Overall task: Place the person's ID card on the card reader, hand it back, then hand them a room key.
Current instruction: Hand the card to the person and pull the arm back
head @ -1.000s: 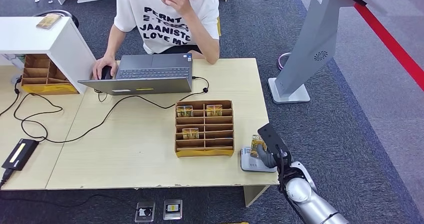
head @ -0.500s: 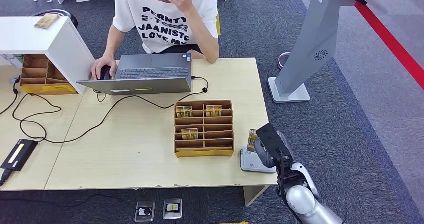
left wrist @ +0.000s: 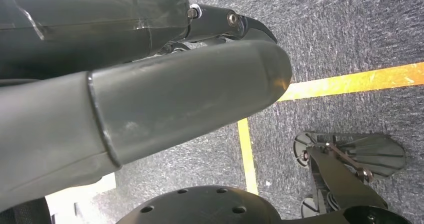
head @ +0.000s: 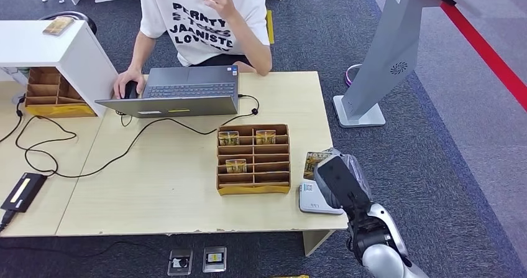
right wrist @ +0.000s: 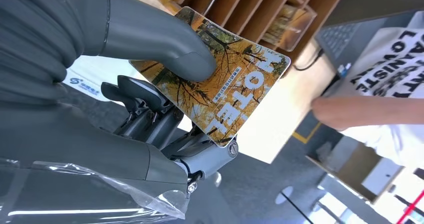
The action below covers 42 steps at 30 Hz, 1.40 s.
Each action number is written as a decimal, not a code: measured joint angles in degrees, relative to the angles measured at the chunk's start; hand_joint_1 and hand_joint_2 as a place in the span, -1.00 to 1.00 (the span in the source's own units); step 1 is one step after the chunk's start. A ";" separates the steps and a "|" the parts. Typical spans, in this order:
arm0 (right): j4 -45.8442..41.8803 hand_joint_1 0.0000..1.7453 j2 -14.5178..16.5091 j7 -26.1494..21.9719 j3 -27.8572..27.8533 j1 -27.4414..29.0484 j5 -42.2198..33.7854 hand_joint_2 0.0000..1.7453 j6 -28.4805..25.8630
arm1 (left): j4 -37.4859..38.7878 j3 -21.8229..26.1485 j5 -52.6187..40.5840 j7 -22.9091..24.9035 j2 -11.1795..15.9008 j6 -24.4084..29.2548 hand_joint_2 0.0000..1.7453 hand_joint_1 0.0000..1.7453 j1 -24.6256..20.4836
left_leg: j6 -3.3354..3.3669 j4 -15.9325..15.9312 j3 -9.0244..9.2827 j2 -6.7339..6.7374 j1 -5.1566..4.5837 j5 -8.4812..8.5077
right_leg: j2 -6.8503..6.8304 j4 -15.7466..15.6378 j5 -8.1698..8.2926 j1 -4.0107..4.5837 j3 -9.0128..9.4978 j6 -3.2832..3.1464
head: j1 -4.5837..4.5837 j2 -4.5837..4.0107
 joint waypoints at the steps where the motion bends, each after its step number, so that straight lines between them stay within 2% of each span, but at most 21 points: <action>1: -0.69 1.00 0.00 0.01 0.01 -0.03 0.42 1.00 0.39 | 0.00 0.00 0.00 0.01 0.00 0.01 -1.00 -1.00 0.00 | 0.00 0.00 0.00 0.00 0.00 0.00 | 0.00 0.00 0.00 0.00 0.00 0.00 | 0.00 0.00; 10: -4.67 1.00 1.16 -2.20 1.27 -3.73 4.28 1.00 5.14 | 0.00 0.00 0.50 -0.06 -0.07 0.11 -1.00 -1.00 -0.02 | 0.00 0.00 -0.04 -0.01 0.00 0.00 | -0.01 0.02 0.00 0.00 0.00 0.00 | 0.01 0.00; 22: -3.85 1.00 7.17 -5.97 8.39 -16.44 8.95 1.00 15.13 | 0.00 0.02 1.57 -0.06 -0.58 1.07 -1.00 -1.00 -0.10 | -0.03 0.00 -0.11 -0.01 0.02 0.02 | -0.02 0.05 0.00 0.02 -0.03 0.00 | 0.00 0.00; 28: 0.13 1.00 11.51 -7.47 13.30 -22.97 9.96 1.00 17.81 | 0.00 0.02 1.81 -0.06 -0.72 1.16 -1.00 -1.00 -0.13 | -0.06 0.00 -0.15 -0.04 0.02 0.05 | -0.05 0.06 0.00 0.02 -0.05 0.00 | 0.01 0.00; 42: 15.30 1.00 20.96 -10.02 22.19 -34.55 10.71 1.00 19.77 | 0.00 0.02 1.05 0.18 -0.76 0.99 -1.00 -1.00 -0.17 | -0.06 0.00 -0.21 -0.04 0.04 0.05 | -0.05 0.07 0.00 0.04 -0.12 -0.01 | 0.01 0.00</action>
